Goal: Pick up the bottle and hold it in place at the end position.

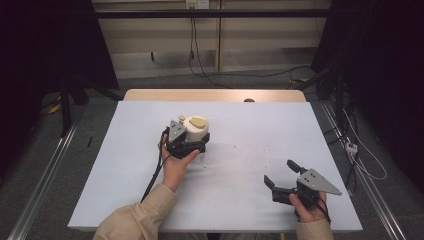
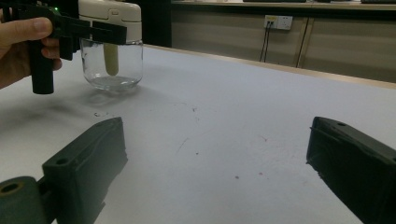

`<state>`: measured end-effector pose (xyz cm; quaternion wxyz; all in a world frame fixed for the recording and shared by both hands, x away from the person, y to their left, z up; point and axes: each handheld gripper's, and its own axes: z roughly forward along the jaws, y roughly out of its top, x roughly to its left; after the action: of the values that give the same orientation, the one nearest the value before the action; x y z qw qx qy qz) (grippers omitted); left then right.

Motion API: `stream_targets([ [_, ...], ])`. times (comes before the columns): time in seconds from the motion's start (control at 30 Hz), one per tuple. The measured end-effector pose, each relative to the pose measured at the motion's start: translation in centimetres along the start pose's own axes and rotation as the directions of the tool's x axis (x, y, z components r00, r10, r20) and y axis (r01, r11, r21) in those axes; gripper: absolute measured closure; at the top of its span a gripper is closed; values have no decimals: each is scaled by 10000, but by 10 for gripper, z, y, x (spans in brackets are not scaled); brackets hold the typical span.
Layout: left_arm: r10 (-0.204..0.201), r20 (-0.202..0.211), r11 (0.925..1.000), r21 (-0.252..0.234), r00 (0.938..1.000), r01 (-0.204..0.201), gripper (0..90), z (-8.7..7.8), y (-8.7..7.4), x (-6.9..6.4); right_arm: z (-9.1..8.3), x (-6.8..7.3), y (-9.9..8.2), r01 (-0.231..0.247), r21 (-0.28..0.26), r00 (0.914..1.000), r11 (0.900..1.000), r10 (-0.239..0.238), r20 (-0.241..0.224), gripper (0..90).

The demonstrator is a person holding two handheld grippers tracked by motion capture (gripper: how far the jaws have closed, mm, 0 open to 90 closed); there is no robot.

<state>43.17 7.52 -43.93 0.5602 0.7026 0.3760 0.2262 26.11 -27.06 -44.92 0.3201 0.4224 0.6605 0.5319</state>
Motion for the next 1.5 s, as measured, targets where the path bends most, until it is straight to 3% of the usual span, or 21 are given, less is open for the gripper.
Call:
stream_targets([
  [1.5,-294,575,9996,20,9979,293,63,23,1,-23,0,-1,0,-92,-54,9999,9999,92,-68,41],
])
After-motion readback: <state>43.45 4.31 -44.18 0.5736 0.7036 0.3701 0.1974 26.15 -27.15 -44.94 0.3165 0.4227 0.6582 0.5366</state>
